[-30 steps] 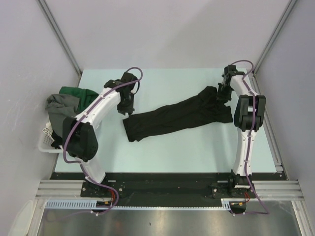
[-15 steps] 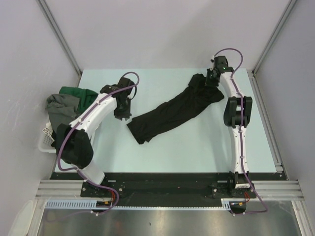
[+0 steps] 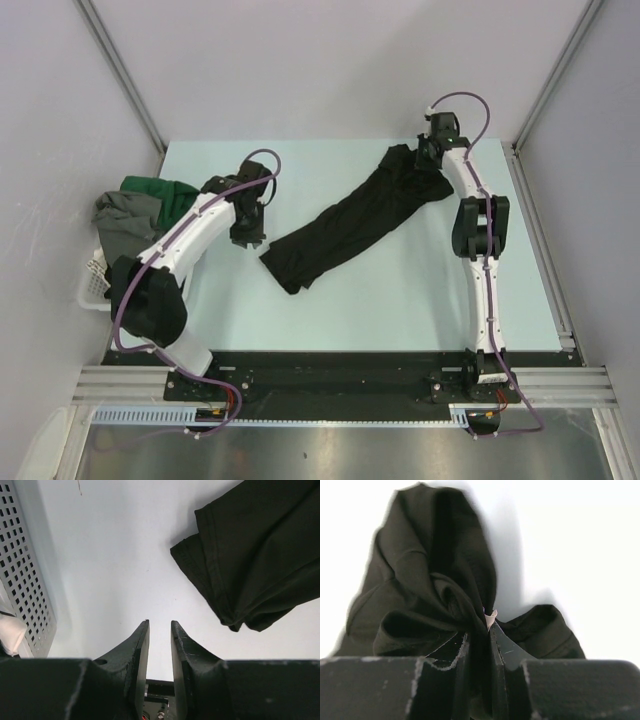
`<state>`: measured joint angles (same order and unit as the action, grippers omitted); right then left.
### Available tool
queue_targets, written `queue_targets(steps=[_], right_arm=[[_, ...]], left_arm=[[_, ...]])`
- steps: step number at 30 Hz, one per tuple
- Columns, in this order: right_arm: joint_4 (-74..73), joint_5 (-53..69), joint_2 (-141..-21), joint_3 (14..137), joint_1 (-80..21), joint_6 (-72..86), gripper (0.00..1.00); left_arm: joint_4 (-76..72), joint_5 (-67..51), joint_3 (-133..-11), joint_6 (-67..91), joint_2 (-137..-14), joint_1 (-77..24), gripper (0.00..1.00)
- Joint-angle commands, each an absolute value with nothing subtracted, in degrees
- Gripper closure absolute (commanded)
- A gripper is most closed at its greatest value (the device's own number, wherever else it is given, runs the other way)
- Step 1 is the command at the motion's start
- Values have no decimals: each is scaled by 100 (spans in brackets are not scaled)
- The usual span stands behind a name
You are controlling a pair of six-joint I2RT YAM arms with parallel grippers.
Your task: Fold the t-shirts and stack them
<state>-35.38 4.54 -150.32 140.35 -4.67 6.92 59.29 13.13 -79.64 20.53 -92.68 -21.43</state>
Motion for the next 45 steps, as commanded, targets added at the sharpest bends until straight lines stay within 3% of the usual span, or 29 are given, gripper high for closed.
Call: queue_targets(steps=[1, 11, 13, 15, 17, 20, 26, 31, 39, 45], right_arm=[[-3129, -211, -14739, 14062, -202, 186, 100], [-2769, -237, -15240, 14265, -62, 141, 100], [-2707, -299, -15284, 14265, -70, 158, 86], [-2646, -404, -15293, 14256, -70, 150, 55], [-2645, -396, -15249, 14238, -62, 106, 40], [-2646, -474, -15039, 14168, -44, 70, 23], [-2250, -913, -14125, 13527, -44, -158, 7], [-2417, -1124, -13185, 13228, -53, -141, 0], [-2645, -1731, -11497, 11665, -430, -387, 0], [-3296, -1767, -10767, 11295, -492, -106, 0]], left_arm=[[5950, 1318, -7866, 2127, -8956, -2171, 71], [6064, 1362, -7893, 2162, -9018, -2206, 72], [6082, 1371, -7849, 2162, -9018, -2206, 72], [6091, 1371, -7831, 2171, -9018, -2215, 72], [6073, 1328, -7796, 2180, -8983, -2224, 72], [5959, 1249, -7700, 2188, -8939, -2259, 72], [5555, 914, -7524, 2250, -8982, -2469, 71], [5187, 695, -7602, 2232, -9316, -2812, 71], [4615, 431, -7901, 2119, -10019, -3225, 71], [4412, 369, -8094, 1873, -10485, -3278, 66]])
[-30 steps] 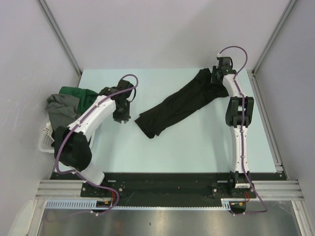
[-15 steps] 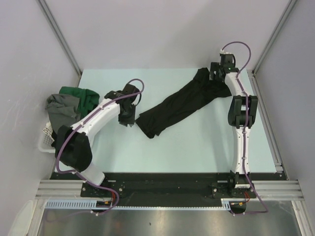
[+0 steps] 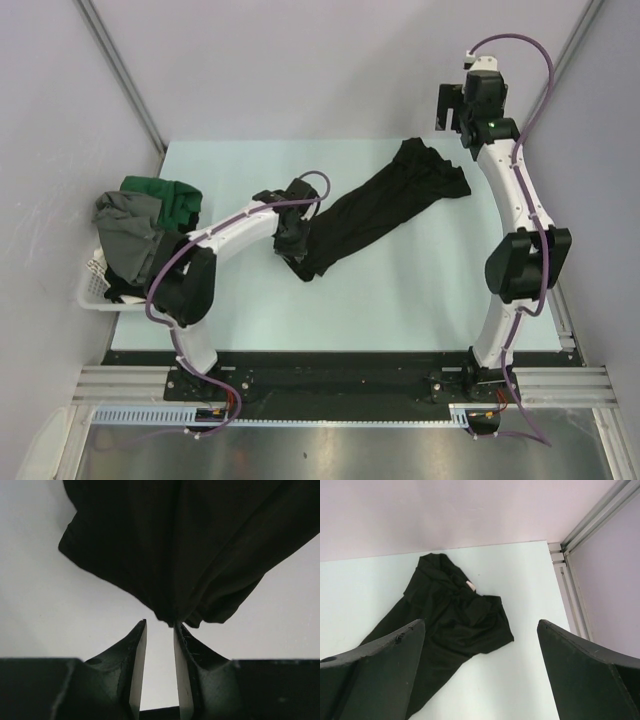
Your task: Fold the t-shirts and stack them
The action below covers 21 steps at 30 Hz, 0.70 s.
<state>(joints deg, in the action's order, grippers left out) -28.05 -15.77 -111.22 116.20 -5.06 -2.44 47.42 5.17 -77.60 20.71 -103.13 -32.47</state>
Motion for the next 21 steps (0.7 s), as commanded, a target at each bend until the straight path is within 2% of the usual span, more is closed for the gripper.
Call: queue_targets(steps=[1, 15, 21], right_arm=[[-3331, -1758, -10706, 11216, -492, -105, 0], [-3647, -1679, -10441, 11206, -492, -106, 0], [-3709, -1687, -10441, 11338, -492, -193, 0]], left_arm=[[4412, 352, -8147, 1837, -10546, -3278, 65], [4078, -378, -7823, 1468, -10810, -3313, 53], [4096, -457, -7822, 1529, -11012, -3340, 51]])
